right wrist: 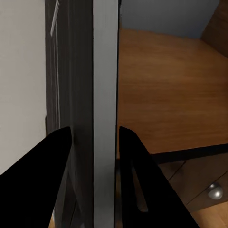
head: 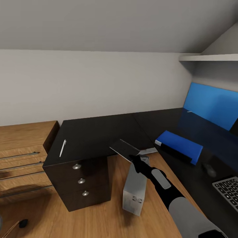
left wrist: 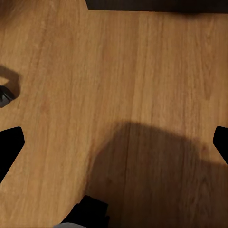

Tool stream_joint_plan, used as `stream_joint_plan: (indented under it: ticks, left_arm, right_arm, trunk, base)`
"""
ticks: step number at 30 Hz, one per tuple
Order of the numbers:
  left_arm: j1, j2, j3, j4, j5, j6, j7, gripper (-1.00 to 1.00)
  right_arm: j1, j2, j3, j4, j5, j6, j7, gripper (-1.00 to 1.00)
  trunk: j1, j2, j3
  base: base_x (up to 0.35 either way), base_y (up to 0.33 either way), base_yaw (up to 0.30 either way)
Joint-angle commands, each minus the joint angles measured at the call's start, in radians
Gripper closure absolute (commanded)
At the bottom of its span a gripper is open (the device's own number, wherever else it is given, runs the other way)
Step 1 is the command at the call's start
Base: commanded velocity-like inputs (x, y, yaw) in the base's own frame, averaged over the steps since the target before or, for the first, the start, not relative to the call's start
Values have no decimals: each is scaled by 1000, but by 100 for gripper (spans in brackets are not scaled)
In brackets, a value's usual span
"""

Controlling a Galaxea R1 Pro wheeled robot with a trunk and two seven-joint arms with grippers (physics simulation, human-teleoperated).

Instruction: In the bedroom, organize the workspace by keeping the computer under the desk, ensuring the monitor is on the desk, placing the keyboard on the desk next to the monitor, placing the mouse on the desk next to the keyboard, moving the folder from the swivel chair onto the desk next to the mouse, stacking the notebook on top of the folder with the pen on top of the notebook, and positioning the swivel chair next to the desk.

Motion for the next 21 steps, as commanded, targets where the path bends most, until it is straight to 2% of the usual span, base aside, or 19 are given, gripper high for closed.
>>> stream_joint_plan:
  ticks: [1,12,18,21]
  left_arm:
    - [-1,0,-9,0,6,-4,7,-100]
    - [-1,0,-9,0,6,-1,7,-100]
    - [-1,0,-9,2,6,0,7,-100]
    - [-1,0,-9,2,6,0,7,-100]
  right_arm:
    - [0,0,1,1,-2,1,1,100]
    - [10,-3,0,-26,6,-13,62,100]
    - [42,-5,0,-113,9,-147,66,100]
    - [61,-8,-1,-161,9,-163,65,100]
  trunk:
    - [0,0,-1]
    - [-42,77,34]
    - [-65,119,52]
    - [-77,140,62]
  base:
    - [0,0,0]
    - [0,0,0]
    - [0,0,0]
    - [0,0,0]
